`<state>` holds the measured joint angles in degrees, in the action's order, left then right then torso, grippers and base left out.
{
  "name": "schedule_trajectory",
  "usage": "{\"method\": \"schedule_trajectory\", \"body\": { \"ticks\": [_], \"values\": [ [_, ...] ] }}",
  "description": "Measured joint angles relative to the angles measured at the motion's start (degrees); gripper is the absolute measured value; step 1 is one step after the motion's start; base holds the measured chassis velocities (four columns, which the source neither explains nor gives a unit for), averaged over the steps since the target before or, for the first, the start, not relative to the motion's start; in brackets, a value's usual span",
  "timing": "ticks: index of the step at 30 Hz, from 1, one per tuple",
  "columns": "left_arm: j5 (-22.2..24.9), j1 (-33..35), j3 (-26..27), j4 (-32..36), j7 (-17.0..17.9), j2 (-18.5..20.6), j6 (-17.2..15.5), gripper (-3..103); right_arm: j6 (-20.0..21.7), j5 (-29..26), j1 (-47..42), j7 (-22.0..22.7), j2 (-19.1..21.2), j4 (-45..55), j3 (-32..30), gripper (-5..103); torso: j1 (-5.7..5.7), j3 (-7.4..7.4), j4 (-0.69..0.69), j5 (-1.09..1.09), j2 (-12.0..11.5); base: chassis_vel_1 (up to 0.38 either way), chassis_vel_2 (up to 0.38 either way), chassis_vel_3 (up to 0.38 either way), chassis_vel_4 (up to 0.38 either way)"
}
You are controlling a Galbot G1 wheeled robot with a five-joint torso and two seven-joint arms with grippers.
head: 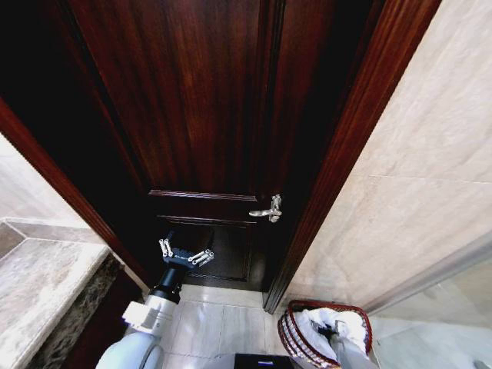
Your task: Discard the used towel into the hamper.
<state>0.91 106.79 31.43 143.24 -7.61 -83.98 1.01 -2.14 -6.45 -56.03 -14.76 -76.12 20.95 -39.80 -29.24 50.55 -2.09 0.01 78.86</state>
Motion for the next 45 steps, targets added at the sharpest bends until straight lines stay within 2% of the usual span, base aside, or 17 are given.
{"method": "schedule_trajectory", "body": {
  "ticks": [2, 9, 16, 18, 24, 27, 30, 34, 38, 42, 45],
  "values": [
    [0.0, 0.0, 0.0, 0.0, 0.0, 0.0, 0.0, 100, 0.07, -0.86, -0.21, 0.1, -0.24, 0.79, 0.15, 99, 0.0, 0.0, 0.0, 0.01, 0.03, 0.0, 0.0, 0.0, 0.0],
    [0.0, 0.0, 0.0, 0.0, 0.0, 0.0, 0.0, 100, -0.48, -1.62, -2.24, -0.74, -0.4, 5.24, 0.51, 100, -0.01, 0.01, 0.02, -0.01, 0.05, 0.0, 0.0, 0.0, 0.0],
    [0.0, 0.0, 0.0, 0.0, 0.0, 0.0, 0.0, 100, 1.16, -2.82, -11.53, -2.0, -0.47, 23.65, 1.22, 100, -0.04, 0.01, 0.01, -0.01, 0.08, 0.0, 0.0, 0.0, 0.0],
    [0.0, 0.0, 0.0, 0.0, -0.01, 0.0, 0.0, 100, 1.15, -2.66, -13.04, -1.92, -0.47, 25.9, 1.16, 100, -0.04, 0.01, 0.01, -0.01, 0.08, 0.0, 0.0, 0.0, 0.0],
    [0.0, 0.0, 0.0, 0.0, -0.01, 0.0, 0.0, 100, 0.51, -0.31, -22.12, -1.24, -0.26, 39.67, -0.77, 100, -0.04, 0.01, 0.02, 0.0, 0.09, 0.0, 0.0, 0.0, 0.0],
    [0.0, 0.0, 0.0, 0.0, -0.01, 0.0, 0.0, 100, -0.23, 1.28, -24.18, -0.33, -0.29, 42.61, -2.68, 100, -0.04, 0.01, 0.0, -0.03, 0.1, 0.0, 0.0, 0.0, 0.0],
    [0.0, 0.0, 0.0, 0.0, -0.01, 0.0, 0.0, 100, -0.3, 2.69, -24.42, 0.66, -0.23, 42.3, -4.27, 100, -0.05, 0.02, 0.01, 0.0, 0.1, 0.0, 0.0, 0.0, 0.0],
    [0.0, 0.0, 0.0, 0.0, -0.01, 0.0, 0.0, 100, -0.01, 3.5, -22.06, 1.06, 0.7, 35.89, -5.73, 100, -0.06, 0.02, 0.01, -0.02, 0.1, 0.0, 0.0, 0.0, 0.0],
    [0.0, 0.0, 0.0, 0.0, -0.01, 0.0, 0.0, 100, 2.35, -0.42, -17.17, 1.26, 0.93, 27.43, -5.52, 100, -0.07, 0.03, -0.01, -0.01, 0.1, 0.0, 0.0, 0.0, 0.0],
    [0.0, 0.0, 0.0, 0.0, 0.0, 0.0, 0.0, 100, 3.04, -1.82, -14.07, 1.04, 0.59, 23.05, -5.13, 100, -0.07, 0.03, 0.01, -0.01, 0.1, 0.0, 0.0, 0.0, 0.0],
    [0.0, 0.0, 0.0, 0.0, -0.01, 0.0, 0.0, 100, 3.65, -4.11, -7.95, 0.19, 0.09, 14.29, -4.85, 100, -0.07, 0.03, -0.01, -0.03, 0.1, 0.0, 0.0, 0.0, 0.0]
  ]
}}
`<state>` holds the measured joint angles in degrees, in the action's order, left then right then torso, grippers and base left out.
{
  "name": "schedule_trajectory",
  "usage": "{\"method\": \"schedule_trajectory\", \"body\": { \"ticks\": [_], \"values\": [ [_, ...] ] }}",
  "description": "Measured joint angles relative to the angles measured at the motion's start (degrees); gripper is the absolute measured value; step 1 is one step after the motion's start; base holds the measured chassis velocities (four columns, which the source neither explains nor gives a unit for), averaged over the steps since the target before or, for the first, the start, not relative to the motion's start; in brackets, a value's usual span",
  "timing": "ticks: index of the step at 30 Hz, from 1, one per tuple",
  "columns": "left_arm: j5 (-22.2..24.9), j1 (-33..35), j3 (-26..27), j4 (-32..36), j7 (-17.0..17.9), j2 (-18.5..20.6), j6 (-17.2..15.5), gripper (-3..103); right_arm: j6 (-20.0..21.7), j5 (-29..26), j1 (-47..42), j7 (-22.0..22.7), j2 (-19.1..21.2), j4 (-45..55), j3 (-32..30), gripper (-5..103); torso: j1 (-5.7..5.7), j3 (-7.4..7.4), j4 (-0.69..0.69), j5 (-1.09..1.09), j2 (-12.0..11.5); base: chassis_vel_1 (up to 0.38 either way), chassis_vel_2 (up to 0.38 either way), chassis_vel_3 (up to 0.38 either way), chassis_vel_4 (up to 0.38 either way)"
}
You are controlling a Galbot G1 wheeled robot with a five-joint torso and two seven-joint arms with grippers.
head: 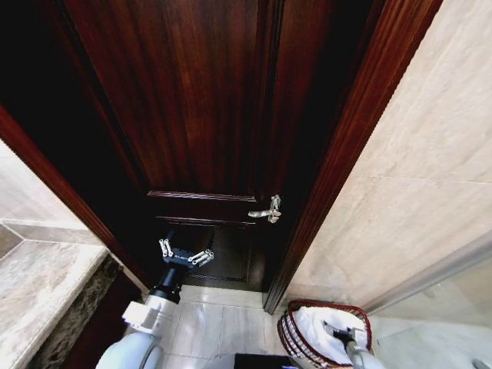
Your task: Discard the used towel into the hamper.
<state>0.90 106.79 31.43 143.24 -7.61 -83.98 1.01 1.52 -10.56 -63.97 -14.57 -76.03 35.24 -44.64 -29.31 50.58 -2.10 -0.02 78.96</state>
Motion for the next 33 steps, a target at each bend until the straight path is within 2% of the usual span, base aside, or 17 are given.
{"method": "schedule_trajectory", "body": {
  "ticks": [10, 14, 20, 22, 24, 25, 29, 31, 33],
  "values": [
    [0.0, 0.0, 0.0, 0.0, 0.0, 0.0, 0.0, 100, 0.88, -2.0, 7.0, -1.04, -1.68, -10.58, 0.15, 100, 0.0, 0.0, 0.01, 0.01, 0.0, 0.0, 0.0, 0.0, 0.0],
    [0.0, 0.0, 0.0, 0.0, 0.0, 0.0, 0.0, 100, 1.45, -3.26, 6.19, -1.24, -1.69, -8.13, 0.92, 100, -0.01, 0.0, 0.02, 0.04, 0.0, 0.0, 0.0, 0.0, 0.0],
    [0.01, 0.0, 0.0, 0.0, 0.0, 0.01, 0.0, 100, -0.42, -1.08, 0.25, -1.46, -1.2, 3.75, 1.58, 100, 0.0, 0.0, 0.01, 0.04, 0.0, 0.0, 0.0, 0.0, 0.0],
    [0.0, 0.01, 0.0, 0.0, 0.01, 0.0, 0.0, 100, -0.54, -0.44, -4.67, -1.46, -1.18, 11.54, 1.44, 100, 0.0, 0.0, 0.0, 0.03, 0.01, 0.0, 0.0, 0.0, 0.0],
    [0.0, 0.0, 0.0, 0.0, 0.0, 0.03, 0.0, 100, -0.01, -0.28, -9.11, -1.05, -1.51, 18.11, 1.08, 100, 0.0, 0.0, 0.05, 0.04, 0.01, 0.0, 0.0, 0.0, 0.0],
    [0.0, 0.0, 0.0, 0.0, 0.0, 0.03, 0.0, 100, -0.01, -0.28, -9.11, -1.05, -1.51, 18.11, 1.08, 100, 0.0, 0.0, 0.05, 0.04, 0.01, 0.0, 0.0, 0.0, 0.0],
    [0.0, 0.0, 0.0, 0.0, 0.01, 0.01, 0.0, 100, 1.43, -0.29, -18.47, 0.34, -4.11, 33.86, -0.49, 100, 0.0, 0.0, 0.02, 0.04, 0.01, 0.0, 0.0, 0.0, 0.0],
    [0.0, 0.0, 0.0, 0.0, 0.0, 0.01, 0.0, 100, 1.43, -0.29, -19.12, 0.43, -4.37, 34.95, -0.63, 100, 0.0, 0.0, 0.01, 0.04, 0.01, 0.0, 0.0, 0.0, 0.0],
    [0.0, 0.0, 0.01, 0.0, 0.02, -0.01, 0.0, 100, 1.39, -0.11, -25.51, 1.01, -6.94, 43.89, -1.94, 100, 0.0, 0.0, 0.01, 0.01, 0.01, 0.0, 0.0, 0.0, 0.0]
  ]
}}
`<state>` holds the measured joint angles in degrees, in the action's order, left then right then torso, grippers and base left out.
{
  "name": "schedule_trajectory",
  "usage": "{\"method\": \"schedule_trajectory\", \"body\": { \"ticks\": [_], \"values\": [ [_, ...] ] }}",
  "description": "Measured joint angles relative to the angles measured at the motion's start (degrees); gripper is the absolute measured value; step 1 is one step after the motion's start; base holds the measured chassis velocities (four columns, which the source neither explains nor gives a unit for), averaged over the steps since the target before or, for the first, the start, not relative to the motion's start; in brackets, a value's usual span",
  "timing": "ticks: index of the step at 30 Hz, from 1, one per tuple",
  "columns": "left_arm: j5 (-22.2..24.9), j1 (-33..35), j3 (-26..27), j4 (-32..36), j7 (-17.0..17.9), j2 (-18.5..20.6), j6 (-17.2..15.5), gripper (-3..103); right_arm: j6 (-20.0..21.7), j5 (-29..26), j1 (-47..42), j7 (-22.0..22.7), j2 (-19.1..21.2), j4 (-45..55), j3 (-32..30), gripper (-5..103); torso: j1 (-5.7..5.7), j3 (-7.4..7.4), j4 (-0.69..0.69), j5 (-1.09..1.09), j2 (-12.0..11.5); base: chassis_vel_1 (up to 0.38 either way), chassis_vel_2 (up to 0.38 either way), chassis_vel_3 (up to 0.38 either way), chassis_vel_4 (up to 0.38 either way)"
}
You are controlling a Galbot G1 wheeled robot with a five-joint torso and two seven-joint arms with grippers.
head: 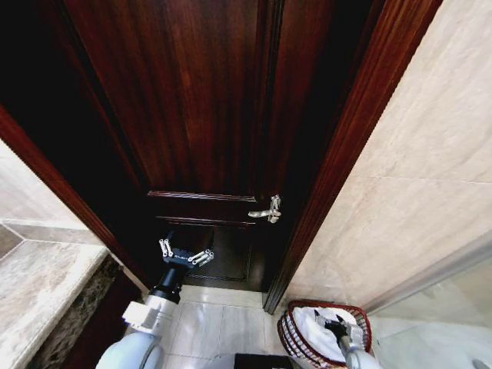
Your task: Discard the used towel into the hamper.
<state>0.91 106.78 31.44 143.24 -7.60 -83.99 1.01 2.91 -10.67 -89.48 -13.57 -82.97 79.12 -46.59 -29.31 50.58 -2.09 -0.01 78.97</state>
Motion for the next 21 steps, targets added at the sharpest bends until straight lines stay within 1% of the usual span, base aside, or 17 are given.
{"method": "schedule_trajectory", "body": {
  "ticks": [1, 3, 5, 6, 7, 9, 11, 14, 15, 17, 19, 20, 21],
  "values": [
    [0.0, 0.0, -0.01, 0.0, -0.01, 0.02, 0.0, 100, -0.6, 0.12, -3.06, 0.1, -1.15, 3.73, -0.42, 100, 0.0, 0.0, 0.0, 0.02, 0.0, 0.0, 0.0, 0.0, 0.0],
    [0.0, 0.0, 0.0, 0.01, -0.01, 0.0, 0.0, 100, -1.01, 0.12, -4.54, 0.15, -1.67, 5.46, -0.59, 100, 0.0, 0.0, 0.0, 0.02, 0.0, 0.0, 0.0, 0.0, 0.0],
    [0.0, 0.01, 0.0, 0.0, -0.01, 0.01, 0.0, 100, -2.88, 0.16, -11.85, 0.64, -4.89, 13.99, -1.27, 100, 0.0, 0.0, 0.04, -0.02, 0.01, 0.0, 0.0, 0.0, 0.0],
    [0.0, 0.0, 0.0, 0.0, -0.01, 0.01, 0.0, 100, -3.99, 0.34, -14.38, 0.81, -5.89, 17.17, -1.08, 100, 0.01, -0.01, 0.03, 0.01, 0.01, 0.0, 0.0, 0.0, 0.0],
    [0.0, 0.0, 0.0, 0.0, -0.01, 0.01, 0.0, 100, -3.99, 0.34, -14.38, 0.81, -5.89, 17.17, -1.08, 100, 0.01, -0.01, 0.03, 0.01, 0.01, 0.0, 0.0, 0.0, 0.0],
    [0.0, 0.01, 0.0, 0.0, 0.0, 0.01, 0.0, 100, -6.92, 2.46, -17.79, 0.85, -6.89, 21.04, -0.33, 100, 0.01, -0.01, 0.01, -0.02, 0.01, 0.0, 0.0, 0.0, 0.0],
    [0.0, 0.01, 0.0, 0.0, -0.01, 0.0, 0.0, 100, -10.11, 6.5, -20.53, 0.87, -8.28, 24.92, 0.22, 100, 0.0, 0.0, 0.01, -0.01, 0.01, 0.0, 0.0, 0.0, 0.0],
    [0.0, 0.01, -0.01, 0.0, -0.02, 0.01, 0.0, 100, -11.2, 7.32, -21.62, 1.73, -9.11, 27.66, 0.88, 100, 0.0, 0.0, 0.0, 0.03, 0.01, 0.0, 0.0, 0.0, 0.0],
    [0.0, 0.0, 0.0, 0.0, -0.02, 0.0, 0.0, 100, -11.97, 7.49, -22.81, 2.52, -9.34, 30.97, 1.48, 100, 0.0, 0.0, 0.0, -0.01, 0.01, 0.0, 0.0, 0.0, 0.0],
    [0.0, 0.0, -0.01, 0.0, -0.02, 0.01, 0.0, 100, -12.17, 7.49, -23.12, 2.7, -9.38, 31.93, 1.7, 100, 0.0, 0.0, 0.0, -0.01, 0.01, 0.0, 0.0, 0.0, 0.0],
    [0.0, 0.01, 0.0, 0.0, -0.02, 0.01, 0.0, 100, -12.55, 7.08, -24.7, 3.33, -9.41, 36.45, 2.36, 100, 0.0, 0.0, 0.0, 0.01, 0.01, 0.0, 0.0, 0.0, 0.0],
    [0.0, 0.01, 0.0, 0.0, -0.02, 0.01, 0.0, 100, -12.55, 7.08, -24.7, 3.33, -9.41, 36.45, 2.36, 100, 0.0, 0.0, 0.0, 0.01, 0.01, 0.0, 0.0, 0.0, 0.0],
    [0.0, 0.0, -0.01, 0.0, -0.02, 0.01, 0.0, 100, -12.58, 6.8, -25.55, 3.54, -9.39, 38.81, 2.63, 100, 0.0, 0.0, 0.0, 0.0, 0.01, 0.0, 0.0, 0.0, 0.0]
  ]
}}
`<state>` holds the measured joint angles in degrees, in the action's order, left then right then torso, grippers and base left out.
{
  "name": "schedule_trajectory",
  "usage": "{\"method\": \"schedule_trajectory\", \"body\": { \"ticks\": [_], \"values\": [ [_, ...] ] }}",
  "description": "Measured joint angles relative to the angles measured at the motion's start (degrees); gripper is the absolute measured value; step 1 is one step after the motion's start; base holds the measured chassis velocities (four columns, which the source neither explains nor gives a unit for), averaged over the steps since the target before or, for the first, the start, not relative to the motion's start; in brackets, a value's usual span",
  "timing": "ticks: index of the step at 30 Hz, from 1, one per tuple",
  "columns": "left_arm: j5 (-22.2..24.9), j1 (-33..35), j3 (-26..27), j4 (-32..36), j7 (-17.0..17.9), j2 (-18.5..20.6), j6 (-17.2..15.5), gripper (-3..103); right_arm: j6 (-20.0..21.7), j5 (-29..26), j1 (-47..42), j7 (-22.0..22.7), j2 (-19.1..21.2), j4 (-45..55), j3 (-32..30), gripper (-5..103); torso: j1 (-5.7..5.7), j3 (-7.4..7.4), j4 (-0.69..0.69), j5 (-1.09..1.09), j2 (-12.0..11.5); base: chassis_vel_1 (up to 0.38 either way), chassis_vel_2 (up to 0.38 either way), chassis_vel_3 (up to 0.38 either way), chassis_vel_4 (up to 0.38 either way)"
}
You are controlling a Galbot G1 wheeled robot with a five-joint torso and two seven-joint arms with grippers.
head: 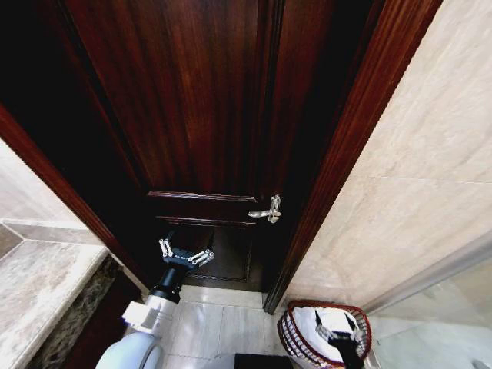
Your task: Discard the used towel into the hamper.
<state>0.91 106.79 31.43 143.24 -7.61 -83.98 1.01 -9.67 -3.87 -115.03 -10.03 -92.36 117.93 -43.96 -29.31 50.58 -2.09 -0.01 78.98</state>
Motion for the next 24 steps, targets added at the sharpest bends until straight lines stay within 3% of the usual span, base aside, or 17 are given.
{"method": "schedule_trajectory", "body": {
  "ticks": [11, 24],
  "values": [
    [0.0, 0.0, 0.0, 0.0, 0.0, 0.0, 0.0, 100, 0.41, -1.5, -5.15, 0.88, 0.14, 18.52, 2.15, 100, -0.01, 0.0, 0.0, -0.01, 0.0, 0.0, 0.0, 0.0, 0.0],
    [0.0, 0.0, 0.0, 0.0, 0.0, 0.0, 0.0, 100, 1.73, -3.3, -4.53, 0.66, 0.21, 22.25, 2.04, 100, -0.01, 0.0, 0.01, 0.01, -0.01, 0.0, 0.0, 0.0, 0.0]
  ]
}}
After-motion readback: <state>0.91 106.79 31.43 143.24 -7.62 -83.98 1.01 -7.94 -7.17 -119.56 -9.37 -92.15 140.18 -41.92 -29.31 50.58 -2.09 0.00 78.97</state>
